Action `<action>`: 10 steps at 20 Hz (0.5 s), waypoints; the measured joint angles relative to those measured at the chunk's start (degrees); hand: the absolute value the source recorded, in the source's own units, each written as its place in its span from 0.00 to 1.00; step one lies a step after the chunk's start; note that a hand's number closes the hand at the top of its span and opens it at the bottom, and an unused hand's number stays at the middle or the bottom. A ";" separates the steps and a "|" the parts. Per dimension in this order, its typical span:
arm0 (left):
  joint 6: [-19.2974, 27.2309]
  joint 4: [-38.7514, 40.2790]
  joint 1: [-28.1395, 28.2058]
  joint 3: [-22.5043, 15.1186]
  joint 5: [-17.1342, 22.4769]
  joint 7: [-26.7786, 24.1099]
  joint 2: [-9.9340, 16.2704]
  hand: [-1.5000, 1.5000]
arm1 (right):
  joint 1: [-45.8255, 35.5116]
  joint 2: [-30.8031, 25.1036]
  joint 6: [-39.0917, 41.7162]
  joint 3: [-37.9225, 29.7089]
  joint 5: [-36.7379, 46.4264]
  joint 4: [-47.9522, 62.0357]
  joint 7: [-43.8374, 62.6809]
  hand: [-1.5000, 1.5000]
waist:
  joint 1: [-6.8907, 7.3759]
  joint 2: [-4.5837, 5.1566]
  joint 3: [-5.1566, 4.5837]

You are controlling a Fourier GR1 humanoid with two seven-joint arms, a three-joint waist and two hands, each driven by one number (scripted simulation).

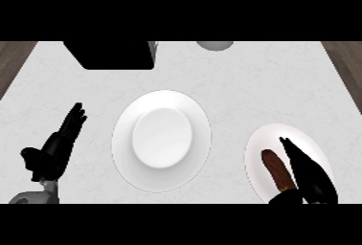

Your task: Pick the sweet potato from the plate and place it in the plate

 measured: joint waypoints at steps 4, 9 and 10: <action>-0.69 0.62 -0.75 1.16 -0.94 0.07 -0.83 0.50 | -0.71 1.29 0.80 -2.03 1.54 3.86 -2.87 1.00 | -0.06 0.00 -0.01; -0.81 1.77 -0.80 1.14 -2.16 -0.93 -2.04 0.50 | -2.18 2.18 1.27 -2.54 1.63 8.10 -8.94 1.00 | -0.09 -0.36 -0.62; -0.90 2.00 -0.96 1.41 -2.25 -1.02 -2.13 0.50 | -2.08 2.25 1.33 -2.72 1.85 8.16 -9.75 1.00 | -0.11 -0.41 -0.68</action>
